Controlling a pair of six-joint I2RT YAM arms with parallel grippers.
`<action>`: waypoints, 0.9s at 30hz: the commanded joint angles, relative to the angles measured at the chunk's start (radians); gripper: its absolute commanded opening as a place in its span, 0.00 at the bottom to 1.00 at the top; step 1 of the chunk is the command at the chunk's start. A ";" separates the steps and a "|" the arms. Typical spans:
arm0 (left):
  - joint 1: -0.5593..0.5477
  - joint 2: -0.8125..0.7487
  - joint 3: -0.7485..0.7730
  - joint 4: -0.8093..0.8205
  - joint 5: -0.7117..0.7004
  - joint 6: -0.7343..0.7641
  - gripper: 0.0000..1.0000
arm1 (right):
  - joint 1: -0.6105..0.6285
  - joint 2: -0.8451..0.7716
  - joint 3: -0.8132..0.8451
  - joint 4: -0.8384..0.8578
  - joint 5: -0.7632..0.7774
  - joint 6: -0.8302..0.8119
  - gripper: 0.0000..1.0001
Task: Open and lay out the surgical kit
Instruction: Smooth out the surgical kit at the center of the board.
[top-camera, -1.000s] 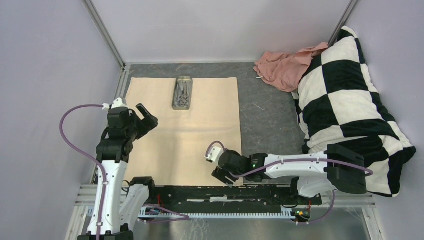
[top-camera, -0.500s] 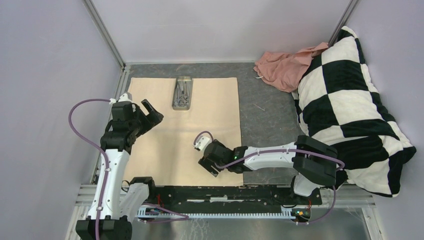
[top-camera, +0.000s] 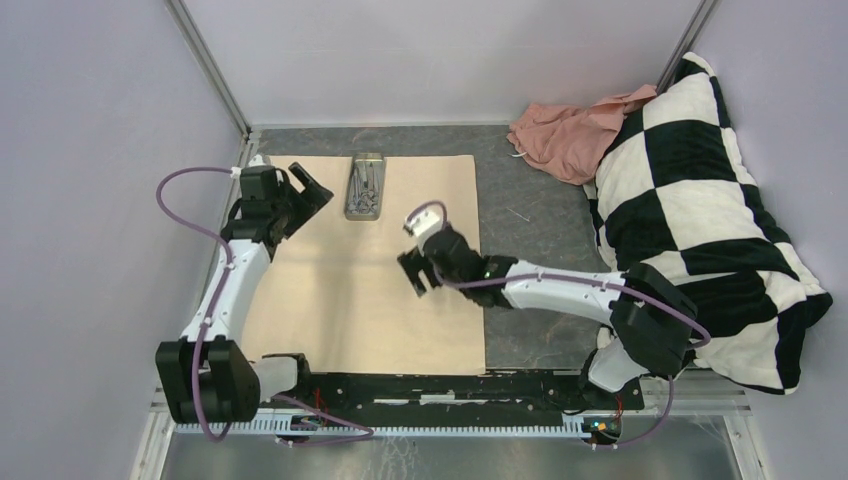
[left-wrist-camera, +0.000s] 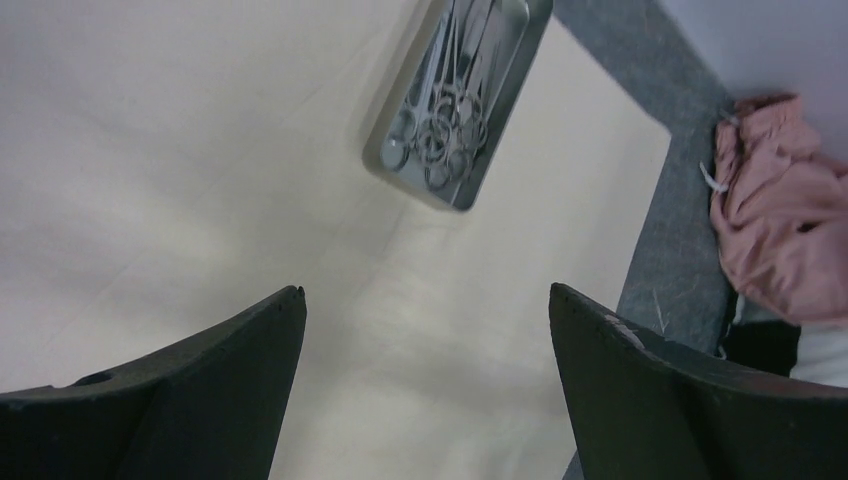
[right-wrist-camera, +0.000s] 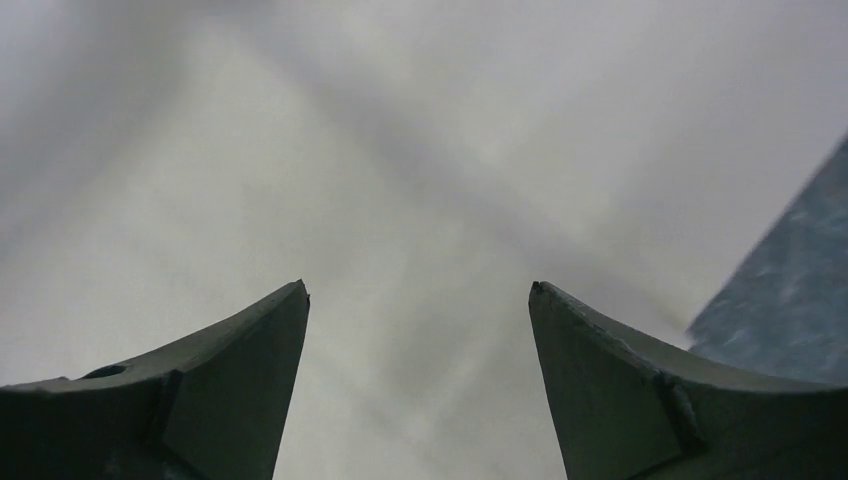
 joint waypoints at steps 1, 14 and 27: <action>-0.002 0.099 0.093 0.193 -0.172 -0.104 0.97 | -0.136 0.087 0.151 0.174 0.122 -0.015 0.89; 0.010 0.547 0.277 0.301 -0.411 -0.074 0.98 | -0.340 0.480 0.547 0.101 0.164 -0.089 0.93; 0.073 0.756 0.307 0.365 -0.211 -0.072 0.97 | -0.437 0.604 0.563 0.017 0.059 -0.070 0.91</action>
